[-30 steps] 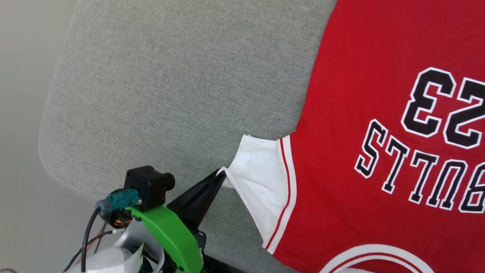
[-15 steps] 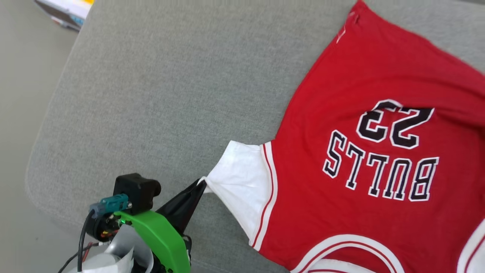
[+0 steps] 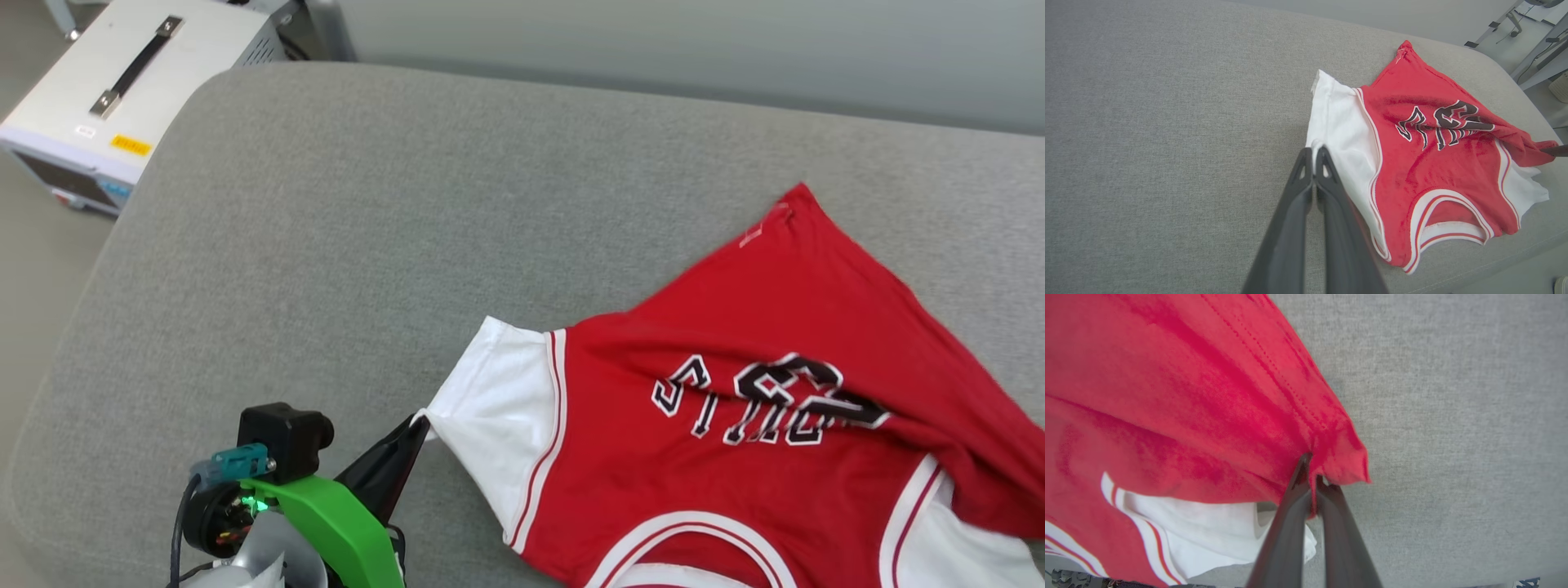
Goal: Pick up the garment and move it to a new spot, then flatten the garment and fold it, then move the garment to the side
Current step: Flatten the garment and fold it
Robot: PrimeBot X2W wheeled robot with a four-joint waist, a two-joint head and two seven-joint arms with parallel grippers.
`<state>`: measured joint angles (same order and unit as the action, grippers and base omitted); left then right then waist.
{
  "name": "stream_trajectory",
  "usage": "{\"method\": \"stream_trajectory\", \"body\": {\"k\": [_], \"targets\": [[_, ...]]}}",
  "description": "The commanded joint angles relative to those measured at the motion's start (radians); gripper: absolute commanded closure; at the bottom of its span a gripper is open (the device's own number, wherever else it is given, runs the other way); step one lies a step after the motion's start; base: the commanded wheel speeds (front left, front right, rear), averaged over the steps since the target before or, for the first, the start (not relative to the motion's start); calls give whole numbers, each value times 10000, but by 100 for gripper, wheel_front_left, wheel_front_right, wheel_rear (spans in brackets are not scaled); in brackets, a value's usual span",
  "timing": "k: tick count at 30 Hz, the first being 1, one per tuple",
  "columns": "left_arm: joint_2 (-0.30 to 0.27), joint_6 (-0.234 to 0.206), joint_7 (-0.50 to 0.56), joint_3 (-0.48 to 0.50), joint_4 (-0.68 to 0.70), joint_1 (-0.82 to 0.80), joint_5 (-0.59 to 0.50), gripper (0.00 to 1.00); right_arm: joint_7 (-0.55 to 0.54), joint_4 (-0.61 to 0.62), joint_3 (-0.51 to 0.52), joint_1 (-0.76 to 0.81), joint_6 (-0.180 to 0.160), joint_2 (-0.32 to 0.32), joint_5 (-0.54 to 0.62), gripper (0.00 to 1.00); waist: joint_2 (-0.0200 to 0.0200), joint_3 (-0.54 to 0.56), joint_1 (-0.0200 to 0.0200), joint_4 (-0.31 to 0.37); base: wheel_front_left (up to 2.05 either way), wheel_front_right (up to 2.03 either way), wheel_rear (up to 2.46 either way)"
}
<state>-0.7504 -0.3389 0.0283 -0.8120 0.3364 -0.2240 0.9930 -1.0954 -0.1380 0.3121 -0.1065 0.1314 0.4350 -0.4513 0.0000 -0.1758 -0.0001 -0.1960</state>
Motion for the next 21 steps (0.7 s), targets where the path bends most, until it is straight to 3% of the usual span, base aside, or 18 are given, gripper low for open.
{"method": "stream_trajectory", "body": {"k": [1, 11, 12, 13, 17, 21], "targets": [[91, -27, -100, 30, -55, 126, 94, 100, 15, 183, 129, 407, -7, -98, 3, 100, 0, 528, 1, 462, 0, 0, 0], [580, 60, -506, 26, -401, 13, 23, 100, -40, 1086, 576, 2370, -7, -891, 195, 100, 0, 688, 1, 615, 0, 0, 0], [613, 82, -505, 8, -413, -6, 21, 100, 12, 1113, 584, 2402, -7, -938, 201, 85, 0, 688, 1, 627, 0, 0, 0], [640, 103, -501, -8, -426, -27, 20, 100, 107, 1154, 584, 2402, -7, -985, 202, 0, 0, 690, 1, 639, 0, 0, 0], [634, 138, -499, -14, -437, -119, -35, 100, 239, 1439, 416, 2140, -7, -1005, -56, 0, 0, 657, 1, 660, 0, 0, 0], [611, 123, -514, 7, -345, -182, -88, 100, 280, 2126, -18, 1714, -7, -617, -410, 0, 0, 552, 1, 637, 0, 0, 0]]}}
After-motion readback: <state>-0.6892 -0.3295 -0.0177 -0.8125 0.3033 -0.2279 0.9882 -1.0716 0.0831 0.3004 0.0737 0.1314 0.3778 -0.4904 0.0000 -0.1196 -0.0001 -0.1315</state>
